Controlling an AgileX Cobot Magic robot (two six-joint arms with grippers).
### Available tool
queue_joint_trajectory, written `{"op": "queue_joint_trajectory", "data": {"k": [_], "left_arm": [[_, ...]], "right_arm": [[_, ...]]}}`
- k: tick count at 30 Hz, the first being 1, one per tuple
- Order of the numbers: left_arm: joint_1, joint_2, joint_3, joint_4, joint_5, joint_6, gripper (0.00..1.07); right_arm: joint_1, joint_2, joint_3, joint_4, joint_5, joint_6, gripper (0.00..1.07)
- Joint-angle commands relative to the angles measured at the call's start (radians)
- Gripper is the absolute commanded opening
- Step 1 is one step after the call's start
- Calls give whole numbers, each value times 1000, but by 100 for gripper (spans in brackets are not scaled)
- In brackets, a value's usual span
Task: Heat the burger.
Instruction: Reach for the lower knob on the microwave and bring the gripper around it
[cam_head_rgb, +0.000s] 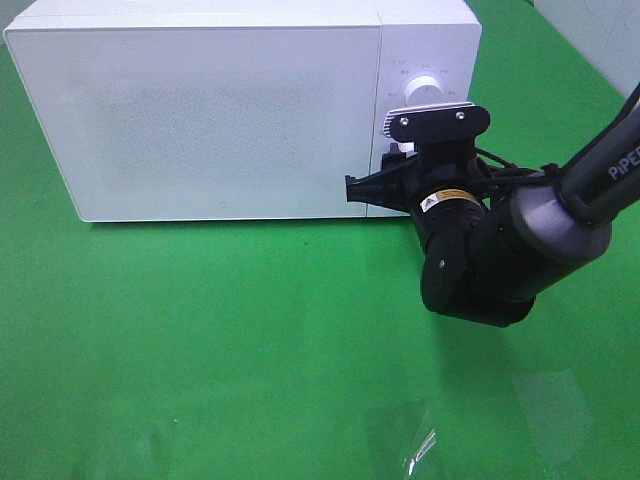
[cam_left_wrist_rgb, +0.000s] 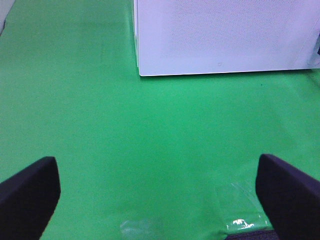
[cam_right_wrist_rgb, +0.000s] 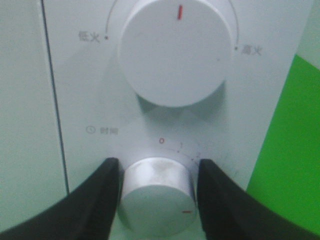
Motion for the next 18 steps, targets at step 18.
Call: {"op": "queue_joint_trajectory", "data": {"k": [18], "left_arm": [[3, -16, 1, -4, -13, 1, 98]], "right_arm": [[-14, 2, -24, -112, -32, 480, 0]]}}
